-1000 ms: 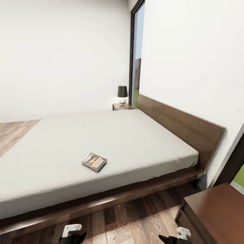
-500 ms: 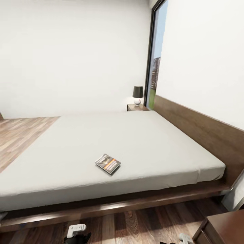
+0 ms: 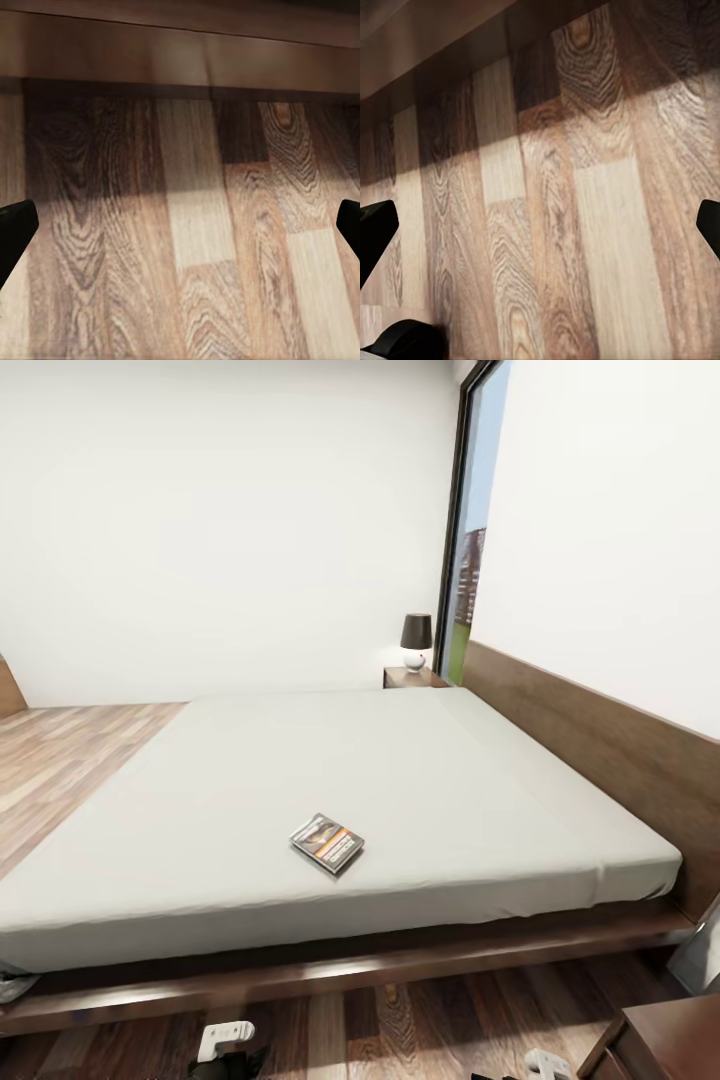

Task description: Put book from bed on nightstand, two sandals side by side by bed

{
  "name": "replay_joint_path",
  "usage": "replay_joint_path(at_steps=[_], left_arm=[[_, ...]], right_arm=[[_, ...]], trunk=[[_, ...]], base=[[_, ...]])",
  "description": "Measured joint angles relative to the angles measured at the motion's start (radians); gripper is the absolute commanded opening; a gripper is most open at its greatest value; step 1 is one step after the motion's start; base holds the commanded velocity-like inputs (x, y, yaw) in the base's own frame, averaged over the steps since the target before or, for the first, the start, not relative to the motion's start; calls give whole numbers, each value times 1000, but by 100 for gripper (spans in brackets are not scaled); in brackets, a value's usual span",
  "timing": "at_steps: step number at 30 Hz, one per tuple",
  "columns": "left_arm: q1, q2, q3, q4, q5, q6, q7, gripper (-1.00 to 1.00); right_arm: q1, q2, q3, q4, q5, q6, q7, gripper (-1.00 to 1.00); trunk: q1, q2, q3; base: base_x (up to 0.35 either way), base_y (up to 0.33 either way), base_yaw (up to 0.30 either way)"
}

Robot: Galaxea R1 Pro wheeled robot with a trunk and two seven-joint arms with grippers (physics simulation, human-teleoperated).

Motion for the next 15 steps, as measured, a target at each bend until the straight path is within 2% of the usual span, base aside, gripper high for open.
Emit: replay_joint_path(at_steps=[11, 15], left_arm=[[0, 0, 0, 0, -1, 0, 0, 100], [0, 0, 0, 0, -1, 0, 0, 100]], right_arm=[[0, 0, 0, 1, -1, 0, 1, 100], [0, 0, 0, 1, 0, 0, 1, 100]], trunk=[[0, 0, 0], [0, 0, 0]], base=[[0, 0, 260], [0, 0, 193]])
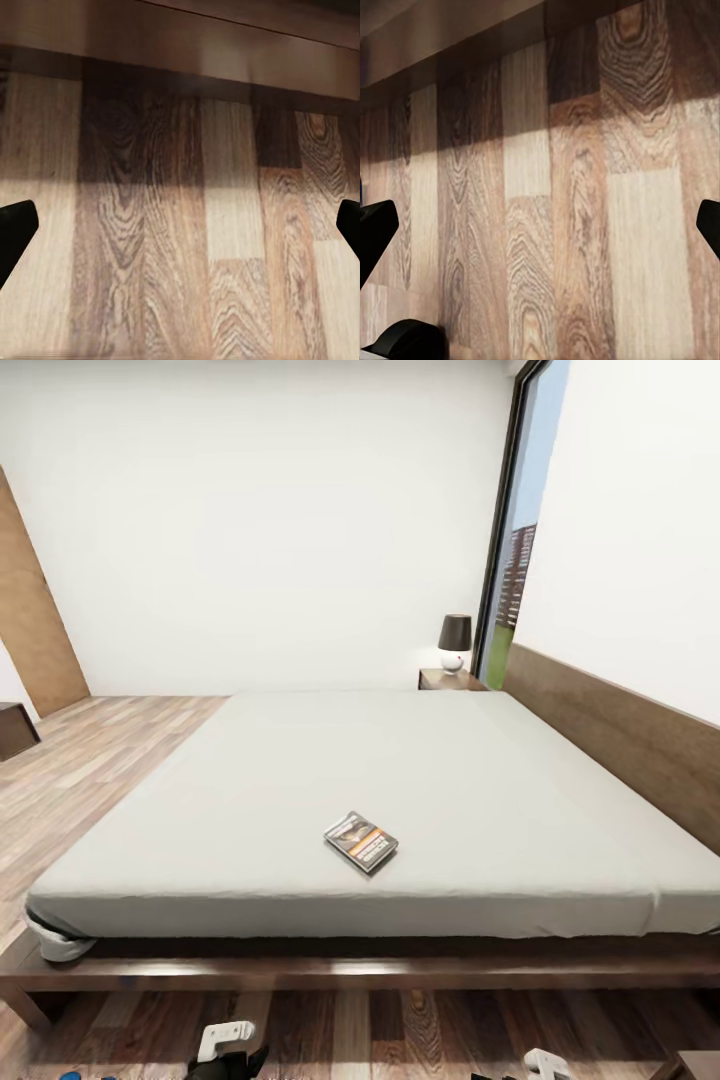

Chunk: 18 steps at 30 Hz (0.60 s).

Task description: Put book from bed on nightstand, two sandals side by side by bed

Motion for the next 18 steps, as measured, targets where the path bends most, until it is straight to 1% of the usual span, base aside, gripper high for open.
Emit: replay_joint_path(at_steps=[5, 16, 18], left_arm=[[0, 0, 0, 0, 0, 0, 0, 100], [0, 0, -1, 0, -1, 0, -1, 100], [0, 0, -1, 0, -1, 1, -1, 100]], right_arm=[[0, 0, 0, 0, -1, 0, 0, 100], [0, 0, 0, 0, 0, 0, 0, 100], [0, 0, 0, 0, 0, 0, 0, 100]], trunk=[[0, 0, 0], [0, 0, 0], [-8, 14, 6]], base=[[0, 0, 57], [0, 0, 4], [0, 0, 0]])
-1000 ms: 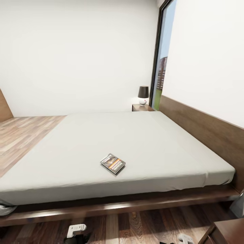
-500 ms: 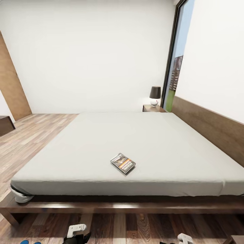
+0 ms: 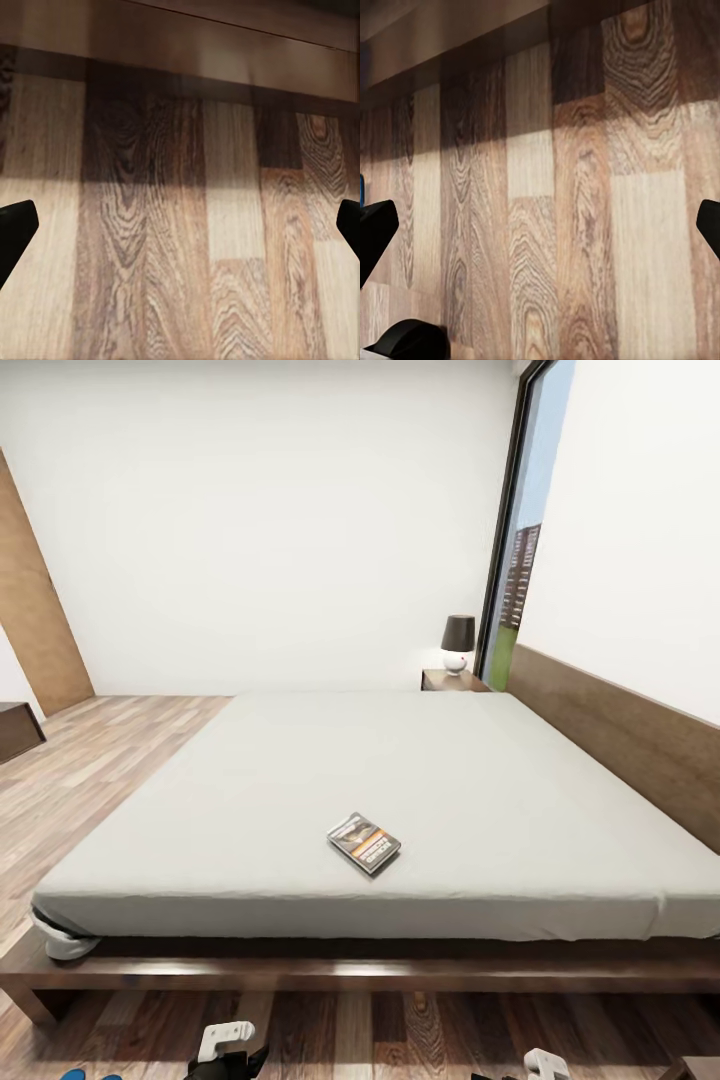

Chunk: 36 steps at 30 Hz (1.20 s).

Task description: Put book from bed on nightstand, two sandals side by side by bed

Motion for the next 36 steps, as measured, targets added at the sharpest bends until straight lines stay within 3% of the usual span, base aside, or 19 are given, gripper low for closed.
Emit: replay_joint_path(at_steps=[25, 36], left_arm=[[0, -2, -2, 0, 0, -1, 1, 100], [0, -20, 0, 0, 1, -1, 1, 100]], right_arm=[[0, 0, 0, 0, 0, 0, -2, 100], [0, 0, 0, 1, 0, 0, -3, 100]], trunk=[[-96, 175, 78], [-138, 252, 113]], base=[[0, 0, 0], [0, 0, 0]])
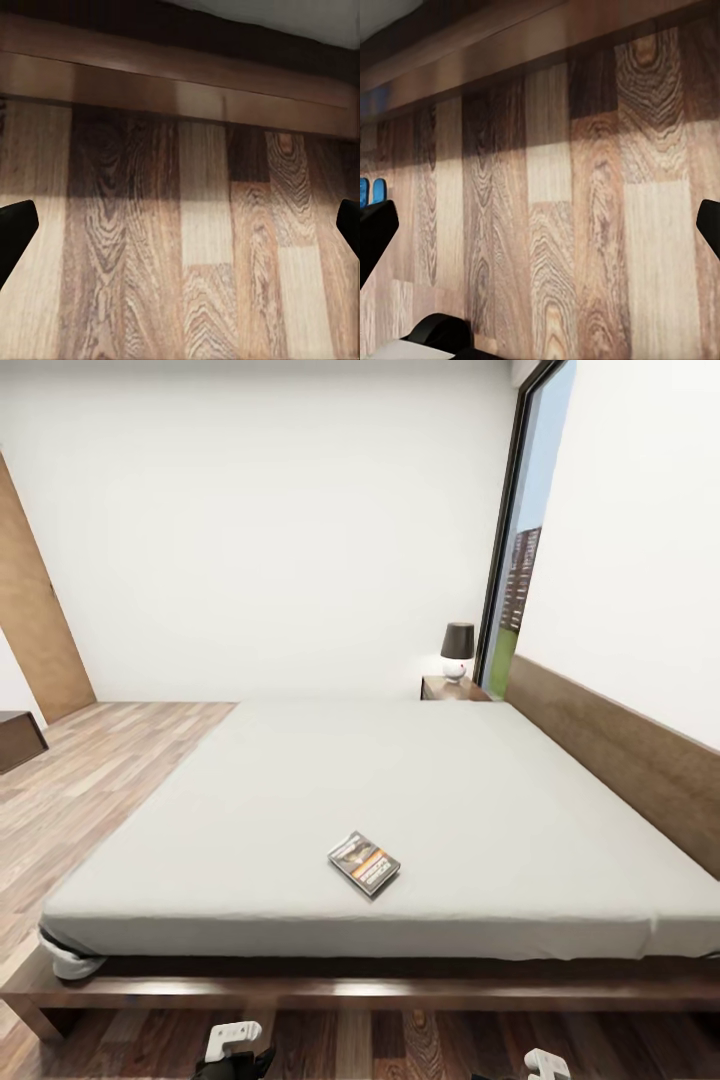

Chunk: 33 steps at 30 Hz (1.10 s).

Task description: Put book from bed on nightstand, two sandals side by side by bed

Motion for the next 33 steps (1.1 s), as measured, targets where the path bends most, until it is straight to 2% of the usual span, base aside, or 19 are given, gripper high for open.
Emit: replay_joint_path(at_steps=[33], left_arm=[[0, -1, 0, 0, 0, 0, 0, 100]], right_arm=[[0, 0, 0, 0, 0, 0, 0, 100]], trunk=[[-127, 231, 103]], base=[[0, 0, 0]])
